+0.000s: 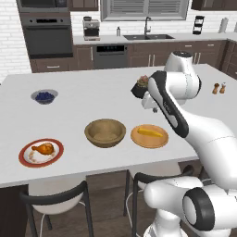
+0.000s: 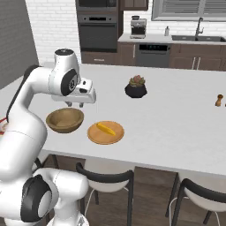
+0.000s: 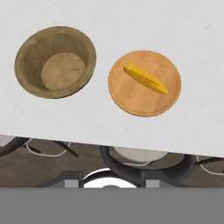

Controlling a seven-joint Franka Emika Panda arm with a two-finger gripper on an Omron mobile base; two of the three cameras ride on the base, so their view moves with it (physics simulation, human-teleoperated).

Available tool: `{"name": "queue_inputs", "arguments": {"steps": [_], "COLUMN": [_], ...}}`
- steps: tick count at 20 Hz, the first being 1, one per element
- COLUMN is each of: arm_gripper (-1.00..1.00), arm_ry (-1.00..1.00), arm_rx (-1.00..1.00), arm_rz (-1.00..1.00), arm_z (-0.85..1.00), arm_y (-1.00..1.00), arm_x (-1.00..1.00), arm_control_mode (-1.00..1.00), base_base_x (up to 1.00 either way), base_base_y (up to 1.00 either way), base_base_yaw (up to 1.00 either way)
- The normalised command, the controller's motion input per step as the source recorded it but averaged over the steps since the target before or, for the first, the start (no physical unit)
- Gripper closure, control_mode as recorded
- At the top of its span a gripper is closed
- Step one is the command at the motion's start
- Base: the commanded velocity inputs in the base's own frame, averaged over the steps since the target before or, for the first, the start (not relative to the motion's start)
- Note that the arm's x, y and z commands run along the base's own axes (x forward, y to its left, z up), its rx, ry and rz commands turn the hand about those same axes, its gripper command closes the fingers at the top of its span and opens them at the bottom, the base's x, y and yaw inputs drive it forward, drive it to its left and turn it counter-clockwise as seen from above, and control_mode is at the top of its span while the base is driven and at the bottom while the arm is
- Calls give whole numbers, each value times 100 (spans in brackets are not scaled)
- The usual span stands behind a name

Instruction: Pick the chicken drumstick and corn from their plates and place them in the bowl. Then put the bowl in the fridge.

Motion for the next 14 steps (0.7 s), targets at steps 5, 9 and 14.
{"name": "queue_inputs", "arguments": {"steps": [5, 9, 14], "arm_gripper": [-100, -100, -100], "arm_ry": [0, 1, 1], "arm_rx": [0, 0, 0], "arm_rz": [0, 12, 24], "arm_z": [-10, -26, -51], "arm_y": [-7, -55, -55], "arm_x": [11, 75, 98], "arm_control_mode": [-100, -100, -100], "base_base_x": [0, 0, 0], "base_base_y": [0, 0, 0], "base_base_yaw": [0, 0, 0]}}
